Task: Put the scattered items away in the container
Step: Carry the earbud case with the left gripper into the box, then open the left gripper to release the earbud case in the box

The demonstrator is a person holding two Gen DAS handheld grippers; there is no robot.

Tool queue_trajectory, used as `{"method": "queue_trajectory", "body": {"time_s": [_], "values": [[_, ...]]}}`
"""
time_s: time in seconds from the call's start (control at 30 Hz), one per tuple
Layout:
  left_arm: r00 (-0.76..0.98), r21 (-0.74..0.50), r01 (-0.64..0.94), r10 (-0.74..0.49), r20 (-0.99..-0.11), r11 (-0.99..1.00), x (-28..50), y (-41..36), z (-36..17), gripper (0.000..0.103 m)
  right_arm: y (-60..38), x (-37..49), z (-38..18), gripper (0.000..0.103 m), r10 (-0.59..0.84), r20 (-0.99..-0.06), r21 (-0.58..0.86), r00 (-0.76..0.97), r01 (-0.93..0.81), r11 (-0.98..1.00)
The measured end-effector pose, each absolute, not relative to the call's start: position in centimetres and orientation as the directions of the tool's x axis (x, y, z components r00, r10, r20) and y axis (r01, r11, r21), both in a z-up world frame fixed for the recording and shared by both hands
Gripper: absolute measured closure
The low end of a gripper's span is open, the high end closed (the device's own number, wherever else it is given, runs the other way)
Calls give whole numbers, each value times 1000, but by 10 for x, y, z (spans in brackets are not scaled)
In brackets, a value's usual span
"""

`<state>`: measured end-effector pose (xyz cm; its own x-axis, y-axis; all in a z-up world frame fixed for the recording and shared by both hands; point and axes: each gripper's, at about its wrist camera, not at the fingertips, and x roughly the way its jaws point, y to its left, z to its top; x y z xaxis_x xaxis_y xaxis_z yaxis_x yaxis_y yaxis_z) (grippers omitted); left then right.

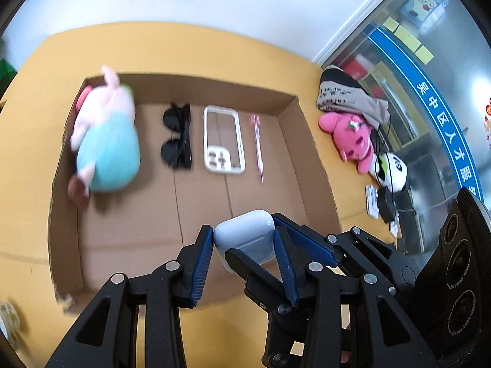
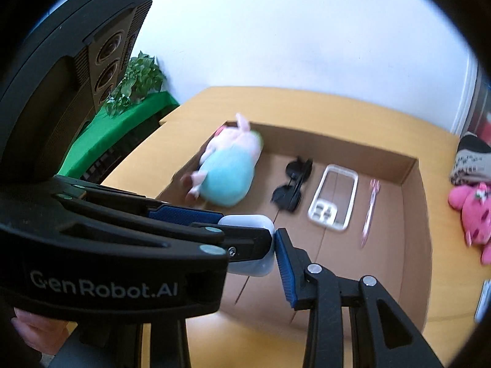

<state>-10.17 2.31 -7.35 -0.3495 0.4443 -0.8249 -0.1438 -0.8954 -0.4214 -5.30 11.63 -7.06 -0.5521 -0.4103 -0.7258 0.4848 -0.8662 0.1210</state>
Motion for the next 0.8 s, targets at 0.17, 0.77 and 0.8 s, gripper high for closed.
{"method": "queue_trajectory", "body": {"time_s": [0.17,0.77,0.8], "values": [[-291,-432,-115,446,-847,-895,-151,22,-105,60,114,-102,-96,68,-407,-761,145,-506,479,-866],[-23,-431,-19,431,-902,-902,-222,44,-234,59,123,-184,-225,65,-359,-914,277,-192,353,-894],[-24,-425,-25,426,-905,-905,-221,46,-233,59,123,-184,-225,63,-359,-914,279,-191,348,-895]]}}
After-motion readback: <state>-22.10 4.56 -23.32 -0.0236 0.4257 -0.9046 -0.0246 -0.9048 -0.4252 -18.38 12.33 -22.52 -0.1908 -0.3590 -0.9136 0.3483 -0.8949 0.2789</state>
